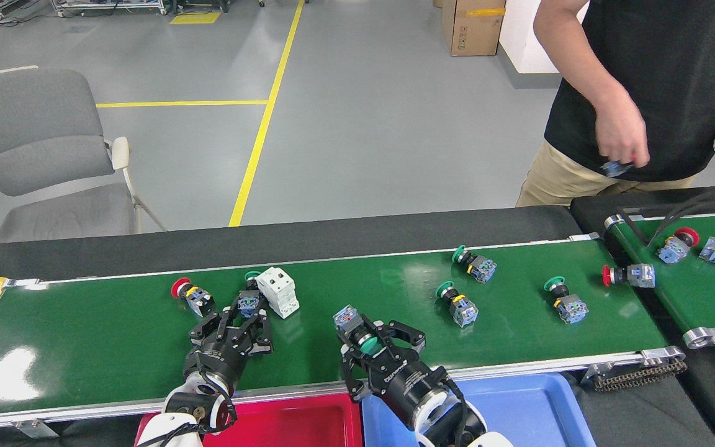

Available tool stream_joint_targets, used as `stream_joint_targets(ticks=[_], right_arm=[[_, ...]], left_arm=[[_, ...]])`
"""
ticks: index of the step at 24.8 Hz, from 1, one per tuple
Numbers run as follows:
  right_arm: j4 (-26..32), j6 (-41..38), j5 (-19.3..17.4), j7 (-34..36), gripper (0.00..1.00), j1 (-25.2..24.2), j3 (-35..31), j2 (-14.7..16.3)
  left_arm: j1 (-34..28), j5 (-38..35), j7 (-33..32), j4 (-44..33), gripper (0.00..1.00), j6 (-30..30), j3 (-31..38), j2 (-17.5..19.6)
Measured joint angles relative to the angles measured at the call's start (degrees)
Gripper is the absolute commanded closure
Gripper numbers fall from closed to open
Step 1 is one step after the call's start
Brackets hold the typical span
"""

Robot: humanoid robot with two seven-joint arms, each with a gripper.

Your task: Pick switch part from conveyor to tray

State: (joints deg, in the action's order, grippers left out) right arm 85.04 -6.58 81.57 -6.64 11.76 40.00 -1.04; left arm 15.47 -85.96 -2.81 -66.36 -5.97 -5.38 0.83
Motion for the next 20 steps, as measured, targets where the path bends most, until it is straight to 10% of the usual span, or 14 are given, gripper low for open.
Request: stream_joint_targets(ticks=[2, 10, 20], right_arm=[[2.2, -0.2, 0.0, -0.1, 0.0, -1.5, 4.0, 1.4], [7.5, -2.3, -0.6, 2.1, 0.0, -5.0, 3.6, 4.0], [13.3, -2.4, -7.6, 12.0, 0.0, -25.9, -40.1, 3.1]], left_arm=[[-1.0, 0.2, 0.0, -1.5, 0.83, -0.6, -0.3, 0.0], [-16.5, 0.0, 0.2, -22.0, 0.82, -12.7, -2.0, 0.7], [-22.0, -0.1, 0.1, -27.2, 0.83, -16.7, 9.8, 1.8]])
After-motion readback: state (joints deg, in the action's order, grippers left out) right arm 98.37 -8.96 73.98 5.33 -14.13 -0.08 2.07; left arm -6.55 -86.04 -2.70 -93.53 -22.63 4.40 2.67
